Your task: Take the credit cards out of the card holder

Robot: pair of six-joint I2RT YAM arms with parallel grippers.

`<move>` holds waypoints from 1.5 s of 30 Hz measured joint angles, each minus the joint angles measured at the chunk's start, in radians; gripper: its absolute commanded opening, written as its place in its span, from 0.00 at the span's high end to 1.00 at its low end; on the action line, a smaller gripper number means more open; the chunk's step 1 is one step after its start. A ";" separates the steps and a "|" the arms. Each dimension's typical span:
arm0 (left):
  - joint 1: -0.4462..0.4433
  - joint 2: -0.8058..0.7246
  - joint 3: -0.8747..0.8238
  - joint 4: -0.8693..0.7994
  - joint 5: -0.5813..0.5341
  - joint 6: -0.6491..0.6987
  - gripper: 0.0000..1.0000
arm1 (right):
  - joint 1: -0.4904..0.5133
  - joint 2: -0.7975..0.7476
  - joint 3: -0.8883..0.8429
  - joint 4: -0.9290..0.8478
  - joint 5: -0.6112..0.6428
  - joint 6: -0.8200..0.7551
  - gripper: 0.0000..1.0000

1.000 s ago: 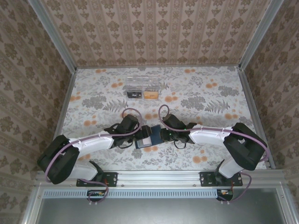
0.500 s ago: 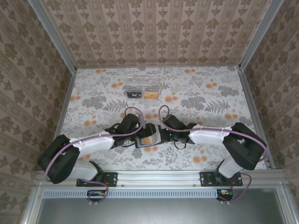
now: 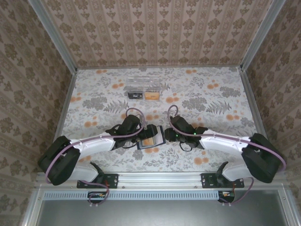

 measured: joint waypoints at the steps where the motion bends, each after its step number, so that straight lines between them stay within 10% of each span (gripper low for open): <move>1: 0.000 0.000 0.000 0.000 0.000 0.000 0.03 | 0.000 -0.024 -0.005 0.002 -0.008 -0.003 0.61; 14: -0.008 0.042 0.016 0.002 -0.003 0.000 0.07 | 0.056 -0.055 -0.069 0.134 -0.143 -0.022 0.41; 30: -0.008 0.046 0.019 0.001 -0.003 0.000 0.06 | 0.181 0.010 -0.081 0.165 -0.011 0.002 0.19; 45: -0.010 0.040 0.028 -0.027 -0.014 0.005 0.03 | 0.237 0.113 -0.032 0.125 0.198 0.055 0.46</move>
